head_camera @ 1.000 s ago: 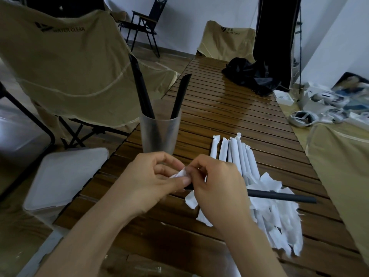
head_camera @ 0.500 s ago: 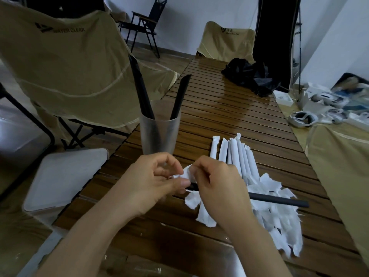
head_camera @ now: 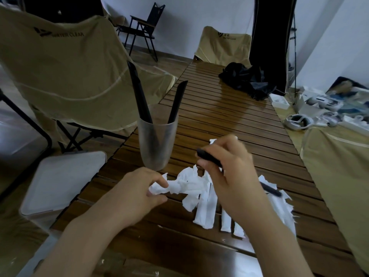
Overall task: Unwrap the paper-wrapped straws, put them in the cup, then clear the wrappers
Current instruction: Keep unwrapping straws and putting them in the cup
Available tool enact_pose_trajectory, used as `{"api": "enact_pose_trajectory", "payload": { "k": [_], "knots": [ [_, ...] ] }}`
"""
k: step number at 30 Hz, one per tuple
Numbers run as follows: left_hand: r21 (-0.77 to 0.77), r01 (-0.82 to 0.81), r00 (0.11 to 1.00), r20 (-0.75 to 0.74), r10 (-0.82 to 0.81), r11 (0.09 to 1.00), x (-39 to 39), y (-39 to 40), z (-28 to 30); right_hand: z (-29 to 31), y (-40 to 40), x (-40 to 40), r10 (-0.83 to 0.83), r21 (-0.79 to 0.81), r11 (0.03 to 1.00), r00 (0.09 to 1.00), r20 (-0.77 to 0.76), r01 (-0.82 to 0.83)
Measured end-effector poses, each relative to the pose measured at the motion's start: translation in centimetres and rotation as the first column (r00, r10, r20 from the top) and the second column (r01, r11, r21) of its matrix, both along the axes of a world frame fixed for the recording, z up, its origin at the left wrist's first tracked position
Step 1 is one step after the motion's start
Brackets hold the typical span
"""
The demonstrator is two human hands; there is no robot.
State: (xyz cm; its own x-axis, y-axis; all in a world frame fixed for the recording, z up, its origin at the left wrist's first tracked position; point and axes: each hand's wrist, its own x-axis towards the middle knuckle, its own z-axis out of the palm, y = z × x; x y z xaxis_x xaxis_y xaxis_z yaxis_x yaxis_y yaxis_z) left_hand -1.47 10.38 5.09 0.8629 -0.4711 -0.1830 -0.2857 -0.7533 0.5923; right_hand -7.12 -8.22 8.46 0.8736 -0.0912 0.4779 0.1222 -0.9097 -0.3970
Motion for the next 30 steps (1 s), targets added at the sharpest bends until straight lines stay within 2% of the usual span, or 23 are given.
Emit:
{"api": "enact_pose_trajectory", "payload": {
  "k": [3,7,10,13,15,18,20,22,24,25,27,30],
  "knots": [
    [0.038,-0.042,0.998,0.054,0.039,0.998,0.1,0.5,0.2,1.8,-0.1,-0.5,-0.044,0.047,0.998,0.98,0.195,0.035],
    [-0.03,-0.111,0.977,0.179,0.115,0.993,0.5,1.5,0.4,4.5,0.3,-1.3,-0.009,0.2,0.977,0.922,0.388,-0.075],
    [-0.133,-0.12,0.953,0.261,0.152,0.984,0.7,1.7,0.6,6.0,1.0,-2.1,-0.035,0.23,0.968,0.845,0.533,-0.105],
    [-0.215,-0.118,0.933,0.311,0.183,0.97,0.9,1.7,0.9,6.9,2.2,-2.5,-0.102,0.225,0.971,0.713,0.694,-0.08],
    [-0.246,-0.124,0.923,0.327,0.203,0.961,1.0,1.7,1.0,7.2,3.2,-2.7,-0.16,0.281,0.955,0.642,0.75,-0.091],
    [-0.282,-0.131,0.912,0.342,0.228,0.95,1.1,1.9,1.1,7.3,4.6,-2.6,-0.153,0.303,0.943,0.629,0.762,-0.137],
    [-0.3,-0.139,0.909,0.339,0.242,0.944,1.2,2.1,1.1,7.1,5.1,-1.9,-0.078,0.241,0.959,0.681,0.728,-0.148],
    [-0.295,-0.153,0.908,0.336,0.252,0.943,1.3,2.3,1.0,6.4,5.5,-0.8,-0.035,0.224,0.965,0.787,0.617,-0.133],
    [-0.287,-0.157,0.907,0.337,0.253,0.945,1.3,2.5,0.9,5.4,5.8,0.4,-0.023,0.295,0.949,0.904,0.426,-0.115],
    [-0.29,-0.158,0.907,0.335,0.255,0.944,1.4,2.6,0.9,5.1,6.2,0.9,-0.003,0.383,0.916,0.949,0.314,-0.124],
    [-0.291,-0.168,0.908,0.326,0.263,0.942,1.5,2.9,0.9,4.9,6.7,1.4,0.082,0.548,0.826,0.991,0.11,-0.129],
    [-0.271,-0.169,0.911,0.324,0.255,0.948,1.5,3.0,0.9,4.9,6.8,1.8,0.131,0.485,0.875,0.97,-0.205,-0.016]
  ]
}}
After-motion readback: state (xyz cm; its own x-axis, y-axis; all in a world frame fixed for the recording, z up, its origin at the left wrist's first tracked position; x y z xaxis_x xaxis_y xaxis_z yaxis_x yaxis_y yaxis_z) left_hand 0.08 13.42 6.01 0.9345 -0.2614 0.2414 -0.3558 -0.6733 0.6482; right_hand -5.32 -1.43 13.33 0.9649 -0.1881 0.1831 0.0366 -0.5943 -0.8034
